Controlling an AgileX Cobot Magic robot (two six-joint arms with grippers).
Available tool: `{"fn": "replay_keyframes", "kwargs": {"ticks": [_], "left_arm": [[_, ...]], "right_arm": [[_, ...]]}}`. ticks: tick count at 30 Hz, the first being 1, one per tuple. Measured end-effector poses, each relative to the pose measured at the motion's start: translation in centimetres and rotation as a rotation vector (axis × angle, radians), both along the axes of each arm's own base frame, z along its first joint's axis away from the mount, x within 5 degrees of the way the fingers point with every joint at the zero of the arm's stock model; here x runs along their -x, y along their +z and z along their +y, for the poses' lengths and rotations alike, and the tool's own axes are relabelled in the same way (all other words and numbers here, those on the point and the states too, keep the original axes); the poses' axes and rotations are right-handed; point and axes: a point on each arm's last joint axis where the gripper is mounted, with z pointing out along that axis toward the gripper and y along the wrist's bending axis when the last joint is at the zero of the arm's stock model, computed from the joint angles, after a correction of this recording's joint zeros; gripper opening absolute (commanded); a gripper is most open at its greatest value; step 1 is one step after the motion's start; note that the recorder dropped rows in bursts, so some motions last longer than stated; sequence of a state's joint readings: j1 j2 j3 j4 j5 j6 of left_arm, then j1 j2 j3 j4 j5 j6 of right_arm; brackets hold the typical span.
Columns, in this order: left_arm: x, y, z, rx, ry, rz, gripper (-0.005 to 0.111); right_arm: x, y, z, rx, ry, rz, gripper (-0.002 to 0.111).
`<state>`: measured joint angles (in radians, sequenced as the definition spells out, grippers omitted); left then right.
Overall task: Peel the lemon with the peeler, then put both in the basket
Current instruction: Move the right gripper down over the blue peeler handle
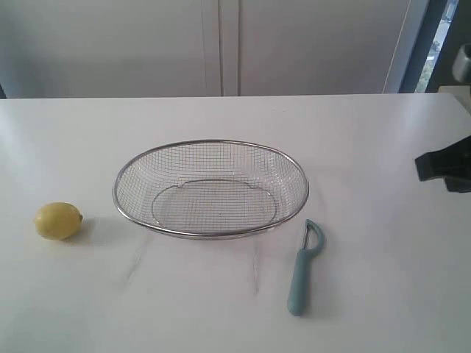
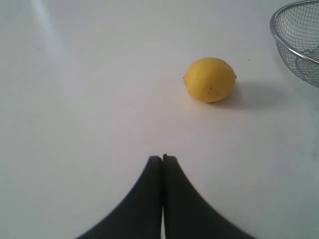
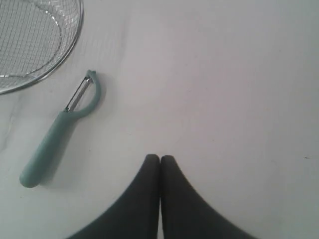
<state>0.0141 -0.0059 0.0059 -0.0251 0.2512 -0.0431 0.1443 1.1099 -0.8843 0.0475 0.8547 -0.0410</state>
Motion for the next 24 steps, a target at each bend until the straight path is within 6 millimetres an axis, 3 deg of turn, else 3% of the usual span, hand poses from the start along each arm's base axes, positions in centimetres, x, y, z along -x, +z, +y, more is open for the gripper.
{"fn": "replay_keyframes", "kwargs": {"ticks": [8,24], "left_arm": [[0.0,0.0,0.0,0.000,0.000,0.000,0.000],[0.0,0.0,0.0,0.000,0.000,0.000,0.000]], "right_arm": [[-1.5,-2.3,2.5,0.037,0.087,0.102,0.000],[-4.6,-3.3,9.1,0.081,0.219,0.170,0.000]]}}
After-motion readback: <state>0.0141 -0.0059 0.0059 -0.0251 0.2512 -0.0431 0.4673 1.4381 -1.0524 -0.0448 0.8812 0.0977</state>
